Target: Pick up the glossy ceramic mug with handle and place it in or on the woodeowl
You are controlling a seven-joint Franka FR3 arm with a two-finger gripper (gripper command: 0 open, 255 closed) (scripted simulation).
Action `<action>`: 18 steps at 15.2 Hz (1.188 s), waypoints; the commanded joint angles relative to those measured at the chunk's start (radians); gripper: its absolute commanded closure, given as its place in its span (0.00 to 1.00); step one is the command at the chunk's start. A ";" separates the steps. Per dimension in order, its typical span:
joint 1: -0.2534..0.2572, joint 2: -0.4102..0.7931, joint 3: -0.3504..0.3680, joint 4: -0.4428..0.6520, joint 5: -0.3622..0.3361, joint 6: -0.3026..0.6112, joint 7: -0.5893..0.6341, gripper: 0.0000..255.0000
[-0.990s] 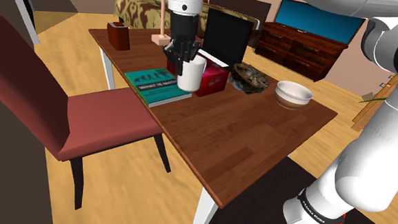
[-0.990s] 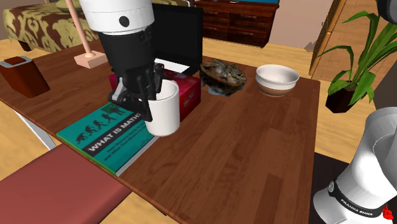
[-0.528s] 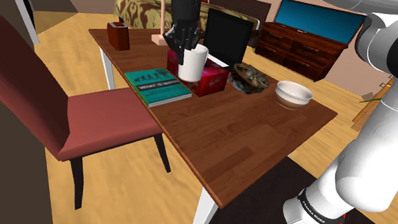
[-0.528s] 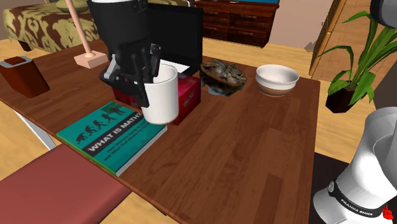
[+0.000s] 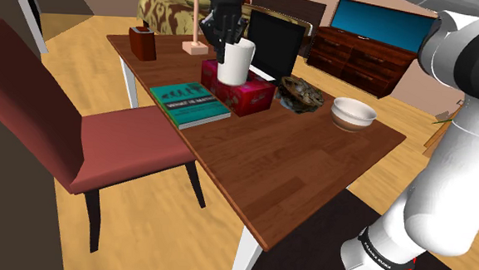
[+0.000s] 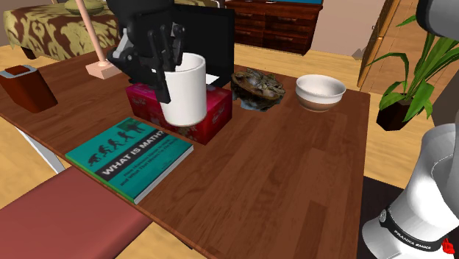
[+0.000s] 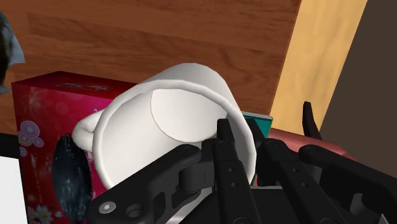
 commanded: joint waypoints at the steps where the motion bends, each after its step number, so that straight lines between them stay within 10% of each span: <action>1: -0.032 -0.039 -0.014 -0.043 0.018 0.009 -0.040 1.00; 18: -0.278 -0.238 -0.226 -0.254 0.084 0.054 -0.481 1.00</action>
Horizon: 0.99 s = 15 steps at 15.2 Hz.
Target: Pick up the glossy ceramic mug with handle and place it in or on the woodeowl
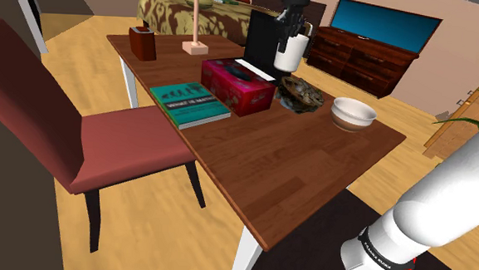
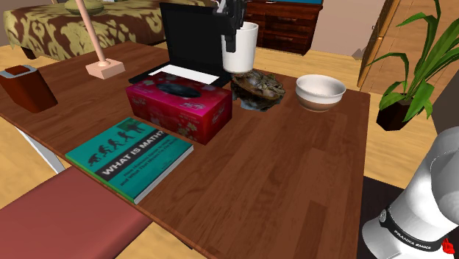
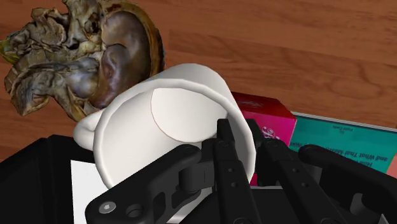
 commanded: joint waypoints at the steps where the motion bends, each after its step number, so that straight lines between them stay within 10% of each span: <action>1: -0.025 -0.007 -0.027 0.000 0.000 -0.004 -0.054 1.00; 15: -0.193 0.112 -0.197 0.168 -0.009 -0.039 -0.394 1.00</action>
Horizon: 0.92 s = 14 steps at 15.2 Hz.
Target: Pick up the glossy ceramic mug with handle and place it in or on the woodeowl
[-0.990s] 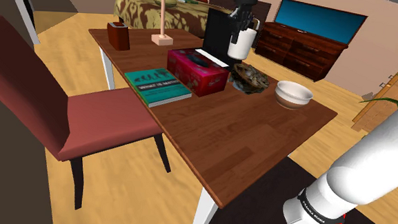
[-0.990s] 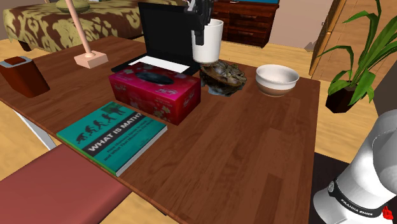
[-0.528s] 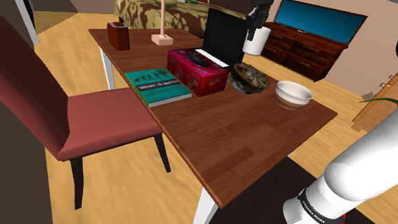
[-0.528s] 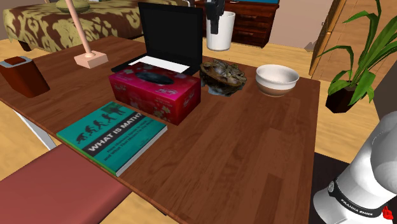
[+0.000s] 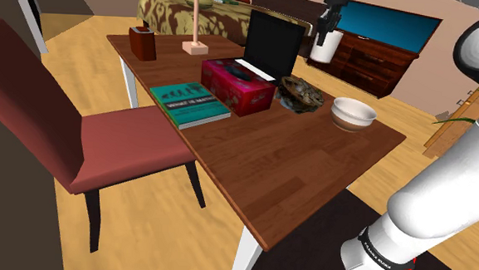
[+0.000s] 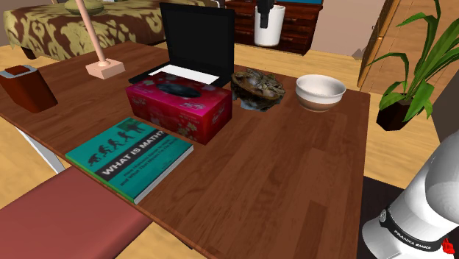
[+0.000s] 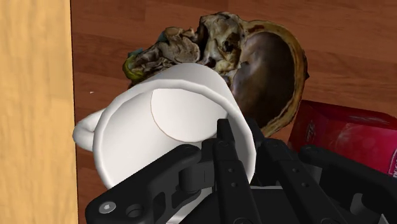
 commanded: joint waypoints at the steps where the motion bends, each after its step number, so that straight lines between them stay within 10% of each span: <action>1: -0.014 0.021 -0.012 0.012 0.000 0.011 -0.028 1.00; 14: -0.015 -0.049 -0.013 -0.258 0.002 0.211 -0.021 1.00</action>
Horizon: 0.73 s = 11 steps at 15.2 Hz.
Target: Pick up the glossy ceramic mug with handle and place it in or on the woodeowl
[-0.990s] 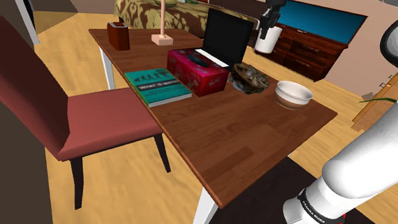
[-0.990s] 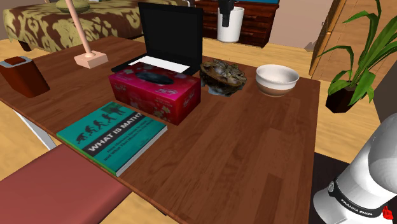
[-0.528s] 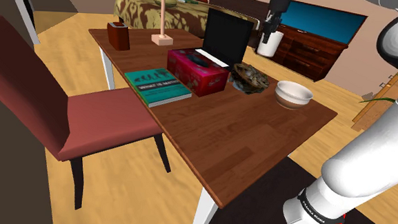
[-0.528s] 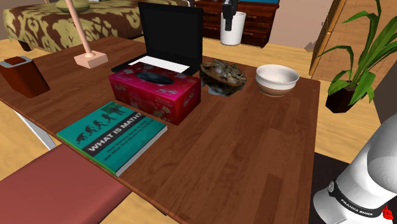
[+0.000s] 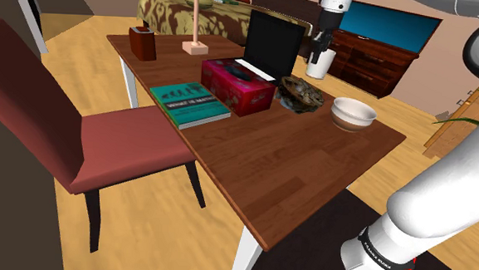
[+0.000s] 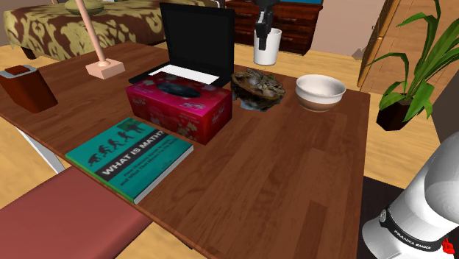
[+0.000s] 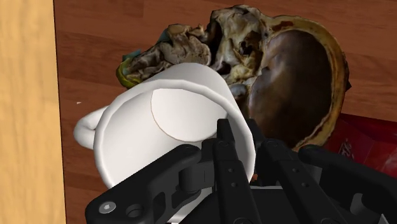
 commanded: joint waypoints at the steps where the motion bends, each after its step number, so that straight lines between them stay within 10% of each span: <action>1: -0.001 -0.009 -0.001 -0.039 0.000 0.031 0.000 1.00; 11: -0.001 -0.016 -0.001 -0.081 0.000 0.066 0.001 1.00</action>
